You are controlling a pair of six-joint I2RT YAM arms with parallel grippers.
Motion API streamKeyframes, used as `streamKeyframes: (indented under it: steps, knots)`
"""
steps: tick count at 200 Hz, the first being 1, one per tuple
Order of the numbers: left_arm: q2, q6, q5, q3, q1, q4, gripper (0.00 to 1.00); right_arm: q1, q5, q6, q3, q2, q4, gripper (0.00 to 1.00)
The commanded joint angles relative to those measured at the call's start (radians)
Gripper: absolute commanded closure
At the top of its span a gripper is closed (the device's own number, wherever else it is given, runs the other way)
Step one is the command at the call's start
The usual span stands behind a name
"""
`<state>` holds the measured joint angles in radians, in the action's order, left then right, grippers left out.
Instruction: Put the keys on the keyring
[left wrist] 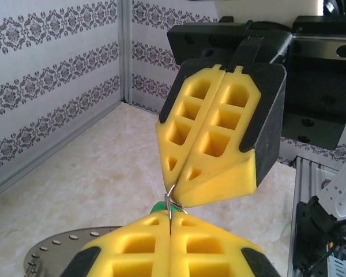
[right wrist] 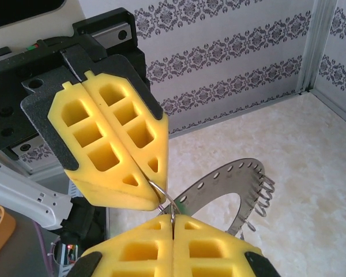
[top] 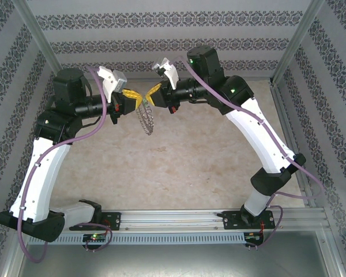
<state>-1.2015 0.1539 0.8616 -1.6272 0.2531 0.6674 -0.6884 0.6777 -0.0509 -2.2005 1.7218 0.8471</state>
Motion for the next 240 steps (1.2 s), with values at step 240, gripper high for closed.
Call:
streamKeyframes:
  steps: [240]
  knots:
    - [0.016,0.038,-0.012,-0.005,-0.006,-0.051,1.00,0.091,0.091,0.107,-0.190,0.166,0.164,1.00]
